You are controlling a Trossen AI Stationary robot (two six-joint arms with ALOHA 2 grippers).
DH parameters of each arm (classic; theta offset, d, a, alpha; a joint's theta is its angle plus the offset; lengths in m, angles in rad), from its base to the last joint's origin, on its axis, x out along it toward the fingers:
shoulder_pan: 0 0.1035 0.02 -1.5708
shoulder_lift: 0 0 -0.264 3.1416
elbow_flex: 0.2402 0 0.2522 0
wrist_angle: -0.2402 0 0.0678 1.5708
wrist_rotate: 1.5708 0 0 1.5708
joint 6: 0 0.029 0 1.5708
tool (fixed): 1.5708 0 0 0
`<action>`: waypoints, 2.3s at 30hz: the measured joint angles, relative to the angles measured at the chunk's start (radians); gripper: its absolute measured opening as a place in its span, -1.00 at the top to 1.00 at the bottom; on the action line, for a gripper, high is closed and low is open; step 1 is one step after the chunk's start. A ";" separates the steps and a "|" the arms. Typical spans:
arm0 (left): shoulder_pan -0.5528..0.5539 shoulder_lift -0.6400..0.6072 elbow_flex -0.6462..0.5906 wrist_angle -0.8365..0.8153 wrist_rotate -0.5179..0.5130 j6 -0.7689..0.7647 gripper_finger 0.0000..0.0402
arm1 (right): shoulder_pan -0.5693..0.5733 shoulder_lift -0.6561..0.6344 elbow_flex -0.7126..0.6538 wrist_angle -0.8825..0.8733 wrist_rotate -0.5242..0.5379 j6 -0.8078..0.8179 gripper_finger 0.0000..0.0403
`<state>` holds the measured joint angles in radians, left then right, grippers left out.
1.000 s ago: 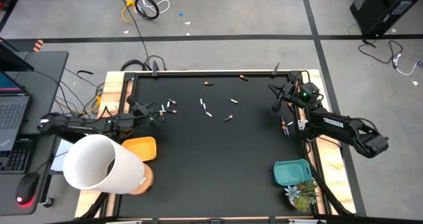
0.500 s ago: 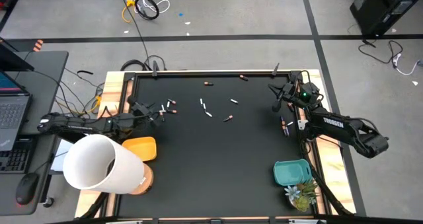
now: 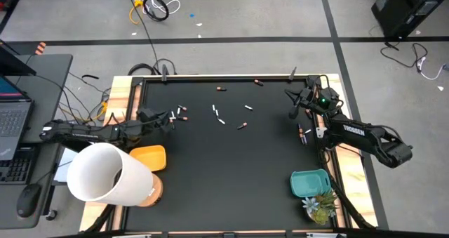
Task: Sort batteries
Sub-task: Put the silver battery into the green bin
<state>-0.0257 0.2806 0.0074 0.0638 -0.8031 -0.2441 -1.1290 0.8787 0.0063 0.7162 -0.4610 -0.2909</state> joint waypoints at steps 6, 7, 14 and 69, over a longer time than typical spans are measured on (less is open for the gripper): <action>0.000 0.000 0.000 0.001 0.021 0.004 0.92 | 0.000 0.000 0.000 0.016 0.000 0.000 0.99; 0.000 0.000 0.000 0.001 0.021 0.001 0.92 | 0.000 0.000 0.000 0.026 0.000 0.000 0.99; 0.000 0.000 0.000 0.046 0.145 0.011 0.92 | 0.029 0.000 0.000 0.182 -0.112 0.274 0.99; 0.037 0.000 0.051 0.187 -0.051 0.248 0.39 | 0.654 0.416 0.747 -0.838 0.485 0.100 0.54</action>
<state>0.0116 0.2810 0.0582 0.2504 -0.8545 0.0036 -0.4751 1.2948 0.7537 -0.1219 0.0239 -0.1908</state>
